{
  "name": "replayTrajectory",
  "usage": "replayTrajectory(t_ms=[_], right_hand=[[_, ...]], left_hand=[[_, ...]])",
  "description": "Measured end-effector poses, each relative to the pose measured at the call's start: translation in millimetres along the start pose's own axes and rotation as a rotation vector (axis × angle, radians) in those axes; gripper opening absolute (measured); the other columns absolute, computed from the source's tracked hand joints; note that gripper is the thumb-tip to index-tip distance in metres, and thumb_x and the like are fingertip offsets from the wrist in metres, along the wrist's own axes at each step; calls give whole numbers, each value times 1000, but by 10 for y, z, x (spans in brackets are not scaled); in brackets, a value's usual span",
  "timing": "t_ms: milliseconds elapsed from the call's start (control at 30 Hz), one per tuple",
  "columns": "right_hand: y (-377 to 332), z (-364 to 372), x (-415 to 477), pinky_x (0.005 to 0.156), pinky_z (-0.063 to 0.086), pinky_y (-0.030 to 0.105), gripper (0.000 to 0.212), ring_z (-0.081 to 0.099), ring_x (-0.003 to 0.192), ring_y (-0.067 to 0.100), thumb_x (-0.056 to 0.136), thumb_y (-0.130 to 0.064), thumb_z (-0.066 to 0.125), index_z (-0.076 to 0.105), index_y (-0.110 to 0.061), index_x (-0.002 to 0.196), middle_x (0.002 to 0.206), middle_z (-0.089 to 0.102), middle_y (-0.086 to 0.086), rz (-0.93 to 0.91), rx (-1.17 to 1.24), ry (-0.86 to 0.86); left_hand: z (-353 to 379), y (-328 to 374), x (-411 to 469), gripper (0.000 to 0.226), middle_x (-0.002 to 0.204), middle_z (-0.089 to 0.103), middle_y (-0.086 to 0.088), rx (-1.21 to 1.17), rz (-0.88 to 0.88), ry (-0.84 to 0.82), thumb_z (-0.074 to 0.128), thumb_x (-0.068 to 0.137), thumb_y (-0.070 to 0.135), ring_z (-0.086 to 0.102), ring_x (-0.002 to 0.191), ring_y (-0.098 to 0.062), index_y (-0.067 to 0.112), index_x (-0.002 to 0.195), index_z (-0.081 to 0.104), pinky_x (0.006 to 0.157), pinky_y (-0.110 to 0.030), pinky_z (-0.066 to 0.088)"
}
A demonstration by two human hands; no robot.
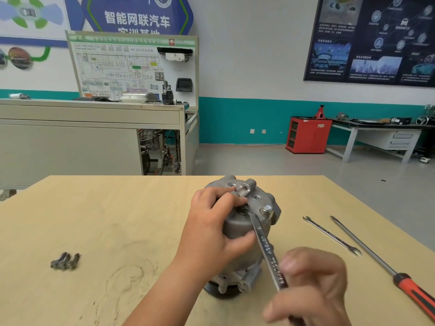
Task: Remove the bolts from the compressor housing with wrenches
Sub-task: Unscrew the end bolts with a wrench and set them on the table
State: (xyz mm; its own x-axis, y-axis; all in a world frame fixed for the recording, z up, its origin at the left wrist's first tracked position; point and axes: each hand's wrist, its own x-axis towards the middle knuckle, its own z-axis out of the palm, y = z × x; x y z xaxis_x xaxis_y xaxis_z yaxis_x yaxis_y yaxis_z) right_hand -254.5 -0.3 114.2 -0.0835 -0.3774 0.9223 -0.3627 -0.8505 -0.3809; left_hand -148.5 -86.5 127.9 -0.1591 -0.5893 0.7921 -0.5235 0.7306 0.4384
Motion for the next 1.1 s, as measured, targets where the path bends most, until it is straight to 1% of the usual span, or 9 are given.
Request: replayTrajectory(t_ms=[133,267,367,567,700,800,900,1033,1100], right_hand=[[199,-21,125,71,39,7,34,48,79,-7,93,-57,36,60,-32,90,92,45,-13,66,-74,37],[441,-123,198,50,37,10,20,44,53,0,91,-45,48,64,-33,86,61,52,-11,521,318,129],[713,-254,430,44,36,9,17,45,53,0,94,-27,49,63,-29,84,57,54,-11,784,349,169],[1135,-309,1125,37,22,13,17,34,42,2,94,-17,48,61,-10,103,49,43,-10,1065,446,-196],[1230,-224,1324,32,18,12,15,26,31,0,84,-13,44,59,-12,80,36,31,-10,1237,742,-316],[1163,-254,1360,31,21,11,18,29,28,1,72,-16,44,60,-15,63,32,32,-6,1183,1025,-86],[925,-453,1287,36,32,12,14,49,41,3,70,-23,46,57,-15,76,47,52,-7,981,1035,147],[436,-684,858,54,48,13,40,69,93,27,58,-33,70,61,-13,91,98,71,17,766,848,7],[167,-619,669,52,46,14,27,69,92,28,53,-19,70,62,-17,78,100,70,23,769,753,-64]], left_hand=[[0,0,2,50,102,56,4,8,-5,-8,67,63,49,51,101,-20,10,95,68,92,-4,28],[-7,-5,-13,48,105,53,6,0,-5,-13,64,66,50,48,103,-17,11,94,67,94,-2,26],[-11,-16,-23,48,107,54,6,-20,-16,-33,64,66,51,46,105,-14,11,93,67,95,-1,24],[-20,-19,-14,47,109,52,8,-32,-8,-44,64,67,52,46,106,-16,11,89,68,93,0,22],[-20,-20,-13,46,110,55,4,-33,7,-43,64,68,52,47,107,-17,16,95,69,95,-2,24],[-33,-25,-13,55,115,54,12,-55,5,-44,68,67,53,43,109,-6,42,119,53,94,-3,26],[-21,-36,-36,80,118,43,29,-102,-72,-50,76,62,48,35,116,6,50,129,32,94,-1,25],[-2,-45,-41,77,119,42,29,-71,-29,-21,69,63,56,40,112,3,45,130,34,94,-4,28],[16,-49,-32,70,120,44,26,-60,10,13,67,64,54,43,110,-5,43,127,38,93,-10,33]])
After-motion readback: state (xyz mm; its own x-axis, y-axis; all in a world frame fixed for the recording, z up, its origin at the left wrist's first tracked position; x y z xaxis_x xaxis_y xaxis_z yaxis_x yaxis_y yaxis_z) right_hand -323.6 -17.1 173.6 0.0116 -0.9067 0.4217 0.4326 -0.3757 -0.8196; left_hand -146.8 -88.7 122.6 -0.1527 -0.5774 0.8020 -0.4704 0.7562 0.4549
